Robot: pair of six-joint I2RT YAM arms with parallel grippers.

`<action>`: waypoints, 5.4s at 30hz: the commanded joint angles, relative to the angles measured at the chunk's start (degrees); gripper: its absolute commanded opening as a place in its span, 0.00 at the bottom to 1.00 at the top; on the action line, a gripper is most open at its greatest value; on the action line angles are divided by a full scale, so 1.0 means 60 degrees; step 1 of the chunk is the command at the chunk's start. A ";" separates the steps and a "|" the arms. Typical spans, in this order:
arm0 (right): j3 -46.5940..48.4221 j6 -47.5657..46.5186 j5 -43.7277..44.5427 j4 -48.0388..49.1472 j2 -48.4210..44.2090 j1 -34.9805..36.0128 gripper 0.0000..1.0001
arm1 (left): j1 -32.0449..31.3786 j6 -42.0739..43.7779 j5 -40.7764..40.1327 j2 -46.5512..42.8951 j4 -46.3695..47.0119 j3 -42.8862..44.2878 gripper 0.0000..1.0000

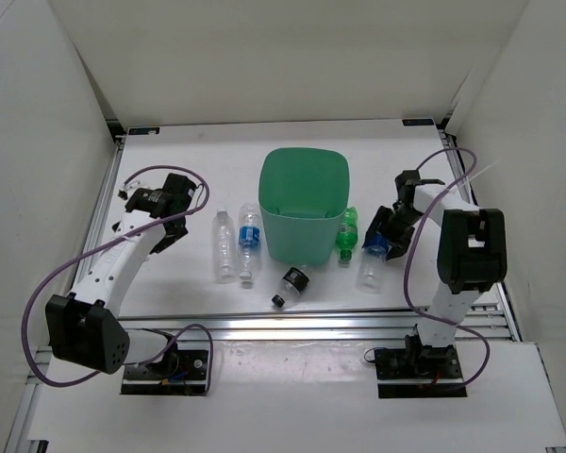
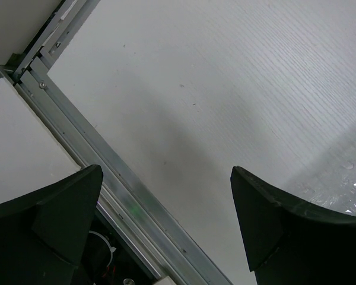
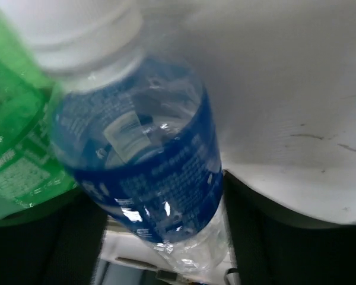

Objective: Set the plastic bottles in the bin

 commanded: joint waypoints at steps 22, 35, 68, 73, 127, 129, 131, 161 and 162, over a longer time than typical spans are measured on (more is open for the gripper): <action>1.1038 -0.0304 0.2403 -0.2146 -0.0168 0.3851 0.26 | -0.0136 0.2989 0.3941 0.1118 0.2318 0.0654 1.00; 0.9415 -0.0979 0.4164 -0.2146 -0.1656 0.5538 1.00 | -0.0136 0.4175 0.6650 0.1910 0.5217 -0.0281 1.00; 0.6241 0.0265 0.3155 -0.2747 -0.4190 0.4105 1.00 | -0.1774 0.3122 0.5611 0.1188 0.5161 0.5648 0.45; 0.5286 0.0486 0.2217 -0.2440 -0.4483 0.2786 1.00 | -0.3196 0.3209 0.5963 0.2845 0.5161 0.7463 0.48; 0.2865 0.0353 -0.1329 -0.0547 -0.3251 0.0851 0.14 | -0.2656 0.1921 0.1893 0.0910 0.5718 -0.0576 1.00; 0.3480 0.0441 -0.1417 -0.0943 -0.3473 0.1055 0.11 | -0.2656 0.1921 0.1570 0.1264 0.5718 -0.0342 1.00; 0.4530 0.0442 -0.1519 -0.1425 -0.3606 0.1143 0.09 | -0.2656 0.1921 0.1453 0.1689 0.5718 -0.0210 1.00; 0.6852 -0.0159 -0.0581 -0.2995 -0.4234 0.4528 1.00 | -0.2379 0.2770 0.4952 0.2598 0.9949 -0.2053 1.00; 0.6750 -0.0159 -0.0582 -0.2995 -0.4380 0.4528 1.00 | -0.2378 0.2770 0.5142 0.2599 1.0314 -0.2156 1.00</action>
